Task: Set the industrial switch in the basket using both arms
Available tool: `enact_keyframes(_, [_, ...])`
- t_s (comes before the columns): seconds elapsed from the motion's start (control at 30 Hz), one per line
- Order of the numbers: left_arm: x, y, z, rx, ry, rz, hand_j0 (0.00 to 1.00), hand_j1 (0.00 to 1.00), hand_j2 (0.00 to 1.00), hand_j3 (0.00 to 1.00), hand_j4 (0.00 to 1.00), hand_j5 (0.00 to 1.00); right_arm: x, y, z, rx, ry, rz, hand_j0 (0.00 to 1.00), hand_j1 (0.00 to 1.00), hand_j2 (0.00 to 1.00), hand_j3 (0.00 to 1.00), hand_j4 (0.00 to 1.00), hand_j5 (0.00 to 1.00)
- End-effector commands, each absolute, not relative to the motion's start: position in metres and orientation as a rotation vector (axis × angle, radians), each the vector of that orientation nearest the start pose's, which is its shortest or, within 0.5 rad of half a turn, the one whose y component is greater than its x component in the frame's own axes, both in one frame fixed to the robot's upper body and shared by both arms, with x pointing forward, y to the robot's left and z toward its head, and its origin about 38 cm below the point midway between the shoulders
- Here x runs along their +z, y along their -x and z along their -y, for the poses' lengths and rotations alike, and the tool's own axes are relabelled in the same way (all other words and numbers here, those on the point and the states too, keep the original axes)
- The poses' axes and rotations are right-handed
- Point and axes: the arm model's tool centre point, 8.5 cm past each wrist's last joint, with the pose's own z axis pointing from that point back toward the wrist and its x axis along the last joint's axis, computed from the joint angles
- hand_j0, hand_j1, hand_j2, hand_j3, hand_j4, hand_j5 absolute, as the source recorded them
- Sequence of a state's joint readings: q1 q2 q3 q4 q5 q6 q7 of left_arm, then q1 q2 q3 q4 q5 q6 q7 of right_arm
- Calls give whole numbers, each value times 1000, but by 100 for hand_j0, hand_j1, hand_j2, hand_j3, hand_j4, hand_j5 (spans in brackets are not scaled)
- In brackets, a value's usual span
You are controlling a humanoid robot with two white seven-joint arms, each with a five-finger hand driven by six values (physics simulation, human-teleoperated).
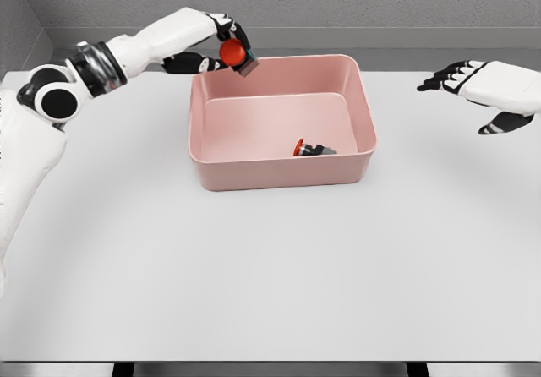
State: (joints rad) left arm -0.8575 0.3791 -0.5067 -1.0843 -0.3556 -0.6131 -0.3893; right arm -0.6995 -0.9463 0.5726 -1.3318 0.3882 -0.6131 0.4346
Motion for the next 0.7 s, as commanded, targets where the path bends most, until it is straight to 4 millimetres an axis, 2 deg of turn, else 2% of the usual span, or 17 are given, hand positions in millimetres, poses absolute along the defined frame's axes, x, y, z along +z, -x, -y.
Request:
enact_keyframes(0.0, [265, -519, -189, -1673, -294, 1916, 50, 50, 50, 50, 50, 50, 262, -449, 382, 1965, 629, 1370, 100, 100, 100, 100, 100, 100])
enact_keyframes(0.03, [263, -518, -187, -1692, -287, 1906, 54, 54, 54, 54, 54, 54, 261, -448, 382, 1965, 627, 1369, 100, 100, 100, 100, 100, 100])
enact_keyframes(0.07, [265, -518, -186, -1695, -289, 1912, 64, 64, 64, 64, 64, 64, 261, -448, 382, 1965, 627, 1369, 100, 100, 100, 100, 100, 100])
enact_keyframes(0.13, [269, -518, -181, -1687, -283, 1929, 98, 98, 98, 98, 98, 98, 261, -448, 382, 1966, 626, 1367, 100, 100, 100, 100, 100, 100])
enact_keyframes(0.53, [280, -518, -174, -1694, -289, 1963, 100, 100, 100, 100, 100, 100, 256, -448, 380, 1966, 613, 1367, 100, 100, 100, 100, 100, 100])
enact_keyframes(0.63, [282, -518, -182, -1688, -300, 1957, 100, 100, 100, 100, 100, 100, 256, -448, 379, 1967, 611, 1370, 100, 100, 100, 100, 100, 100])
enact_keyframes(0.67, [282, -516, -198, -1696, -331, 1936, 100, 100, 100, 100, 100, 100, 255, -448, 378, 1967, 608, 1371, 100, 100, 100, 100, 100, 100])
